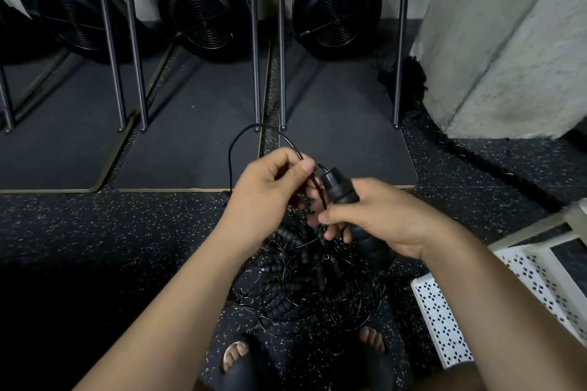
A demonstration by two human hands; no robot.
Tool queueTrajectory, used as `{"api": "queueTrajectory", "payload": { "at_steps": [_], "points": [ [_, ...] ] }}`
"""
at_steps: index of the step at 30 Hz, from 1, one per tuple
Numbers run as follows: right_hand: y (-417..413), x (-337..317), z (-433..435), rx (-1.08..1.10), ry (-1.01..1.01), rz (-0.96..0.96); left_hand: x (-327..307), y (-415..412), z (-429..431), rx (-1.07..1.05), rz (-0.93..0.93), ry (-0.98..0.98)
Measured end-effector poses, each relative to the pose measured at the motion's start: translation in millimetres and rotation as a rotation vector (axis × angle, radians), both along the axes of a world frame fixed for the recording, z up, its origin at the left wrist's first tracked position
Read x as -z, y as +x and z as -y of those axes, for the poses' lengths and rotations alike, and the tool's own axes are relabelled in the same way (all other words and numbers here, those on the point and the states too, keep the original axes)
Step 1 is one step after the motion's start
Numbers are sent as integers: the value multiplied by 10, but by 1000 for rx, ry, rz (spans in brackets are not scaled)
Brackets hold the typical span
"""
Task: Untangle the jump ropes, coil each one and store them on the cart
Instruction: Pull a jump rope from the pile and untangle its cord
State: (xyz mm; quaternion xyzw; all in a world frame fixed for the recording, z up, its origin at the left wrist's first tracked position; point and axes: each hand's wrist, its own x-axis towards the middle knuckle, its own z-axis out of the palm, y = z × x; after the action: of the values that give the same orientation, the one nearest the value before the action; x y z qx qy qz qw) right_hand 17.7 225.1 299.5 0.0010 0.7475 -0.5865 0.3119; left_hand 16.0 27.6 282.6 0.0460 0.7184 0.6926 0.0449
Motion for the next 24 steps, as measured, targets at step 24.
{"api": "queueTrajectory", "payload": {
  "at_steps": [24],
  "points": [
    [53, -289, 58, 235, -308, -243, 28, 16, 15, 69, 173, -146]
  ]
}}
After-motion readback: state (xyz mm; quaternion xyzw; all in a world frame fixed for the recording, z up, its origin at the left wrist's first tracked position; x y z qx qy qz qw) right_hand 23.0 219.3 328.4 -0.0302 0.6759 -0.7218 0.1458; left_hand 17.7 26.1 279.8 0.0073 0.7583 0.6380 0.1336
